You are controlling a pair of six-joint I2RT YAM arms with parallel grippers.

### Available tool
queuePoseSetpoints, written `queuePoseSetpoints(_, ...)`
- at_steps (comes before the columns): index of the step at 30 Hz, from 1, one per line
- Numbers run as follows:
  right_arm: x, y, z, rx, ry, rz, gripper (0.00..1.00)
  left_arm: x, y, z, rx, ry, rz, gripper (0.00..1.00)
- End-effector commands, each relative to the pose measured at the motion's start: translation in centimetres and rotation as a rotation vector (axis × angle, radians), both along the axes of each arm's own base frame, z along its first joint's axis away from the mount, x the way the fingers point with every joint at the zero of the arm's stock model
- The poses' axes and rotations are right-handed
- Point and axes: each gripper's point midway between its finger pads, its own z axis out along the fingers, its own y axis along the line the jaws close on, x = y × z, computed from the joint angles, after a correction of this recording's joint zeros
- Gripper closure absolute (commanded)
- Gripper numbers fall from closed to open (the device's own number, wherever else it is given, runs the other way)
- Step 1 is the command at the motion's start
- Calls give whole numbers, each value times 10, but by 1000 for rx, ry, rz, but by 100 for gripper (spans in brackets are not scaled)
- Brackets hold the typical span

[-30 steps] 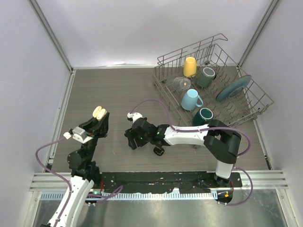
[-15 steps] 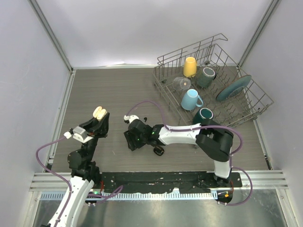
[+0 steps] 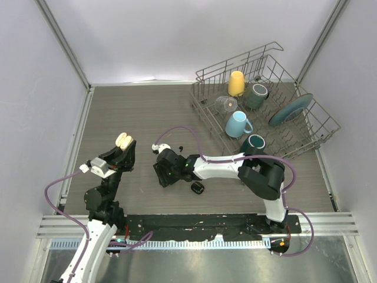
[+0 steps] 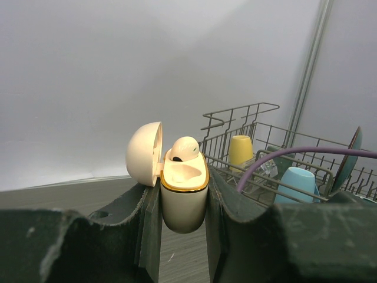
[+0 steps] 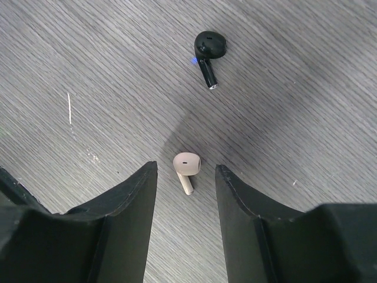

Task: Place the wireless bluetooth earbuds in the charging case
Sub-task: Pick up the earbud from the center of the board.

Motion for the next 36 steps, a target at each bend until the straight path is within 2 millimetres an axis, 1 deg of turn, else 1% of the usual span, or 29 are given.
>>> queuePoseSetpoints(1,4,11,11,18,-20,-4,51,3,5,-9,9,3,31,100)
queuePoseSetpoints(5,5,11,10,11,-22,-12,54,3,5,-8,9,3,31,100)
queuePoseSetpoints(16,5,12,8,8,-17,-13,56,5,4,-9,7,8,27,100)
queuePoseSetpoints(27,4,13,0,-3,-5,-9,57,5,4,-10,4,11,29,100)
queuePoseSetpoints(36,6,6,-4,-26,-11,-27,69,4,5,-9,-2,6,31,100)
